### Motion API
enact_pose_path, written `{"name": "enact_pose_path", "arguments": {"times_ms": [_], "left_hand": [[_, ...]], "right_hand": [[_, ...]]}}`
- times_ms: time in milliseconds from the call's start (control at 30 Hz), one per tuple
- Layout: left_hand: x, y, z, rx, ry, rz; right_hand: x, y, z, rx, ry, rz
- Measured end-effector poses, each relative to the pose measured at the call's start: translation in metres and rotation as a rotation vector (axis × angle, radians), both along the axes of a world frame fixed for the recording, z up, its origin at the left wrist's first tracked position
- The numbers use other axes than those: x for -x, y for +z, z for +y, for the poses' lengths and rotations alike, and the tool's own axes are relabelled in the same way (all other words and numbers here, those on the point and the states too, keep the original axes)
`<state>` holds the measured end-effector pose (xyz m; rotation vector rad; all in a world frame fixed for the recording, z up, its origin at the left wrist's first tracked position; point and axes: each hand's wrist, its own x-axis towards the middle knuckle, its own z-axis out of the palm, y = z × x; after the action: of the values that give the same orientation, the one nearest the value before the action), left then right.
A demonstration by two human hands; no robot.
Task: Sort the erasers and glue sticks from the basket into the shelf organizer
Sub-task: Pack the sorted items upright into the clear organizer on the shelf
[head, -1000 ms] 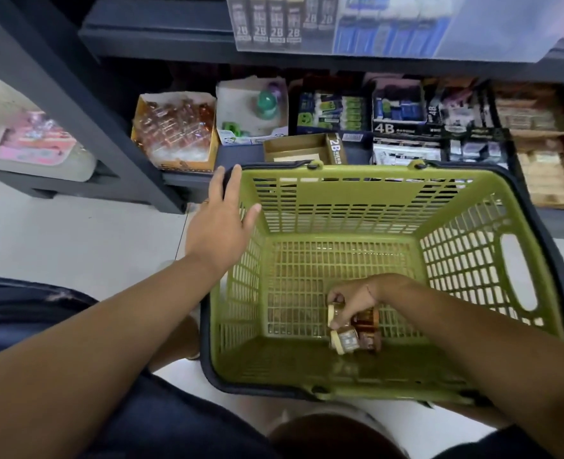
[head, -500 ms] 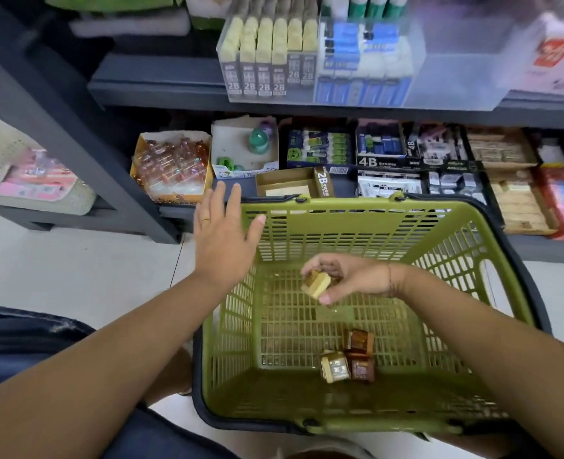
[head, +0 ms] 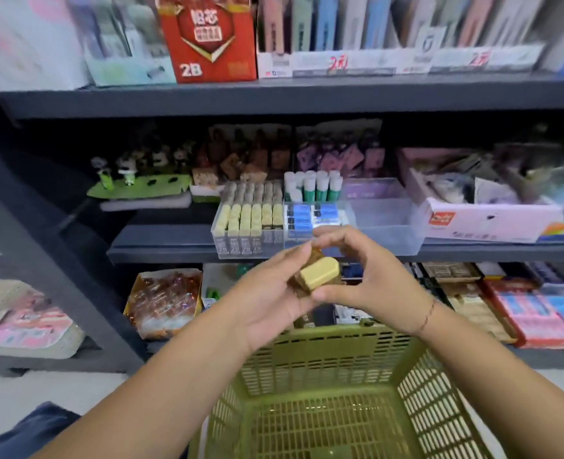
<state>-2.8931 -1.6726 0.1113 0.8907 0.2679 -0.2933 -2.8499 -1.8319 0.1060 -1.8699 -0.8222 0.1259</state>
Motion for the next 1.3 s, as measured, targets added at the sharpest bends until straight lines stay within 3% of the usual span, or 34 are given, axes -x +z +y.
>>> {"name": "enact_pose_path", "arguments": {"times_ms": [133,333,467,567,800,1033,1300], "left_hand": [[-0.018,0.013,-0.016,0.045,0.098,0.047],[-0.034,0.011,-0.027,0.108,0.190,0.135],[-0.040,0.014,-0.011,0.096,0.264,0.125],[-0.045,0.014,-0.003,0.081,0.296,0.101],[-0.048,0.017,0.002,0.086,0.286,0.067],[-0.050,0.013,-0.003,0.060,0.261,0.079],[-0.048,0.012,-0.005,0.093,0.246,0.078]], "right_hand": [[-0.003,0.012,-0.008,0.054,-0.171,-0.211],[-0.020,0.015,-0.020,-0.044,-0.138,0.038],[-0.081,0.029,-0.041,-0.189,-0.375,0.045],[-0.138,0.035,-0.051,0.008,-0.554,-0.086],[-0.209,0.019,-0.025,0.743,-0.566,-0.231],[-0.213,0.011,-0.011,0.754,-0.499,-0.226],[-0.210,0.015,-0.018,0.697,-0.365,-0.040]]}}
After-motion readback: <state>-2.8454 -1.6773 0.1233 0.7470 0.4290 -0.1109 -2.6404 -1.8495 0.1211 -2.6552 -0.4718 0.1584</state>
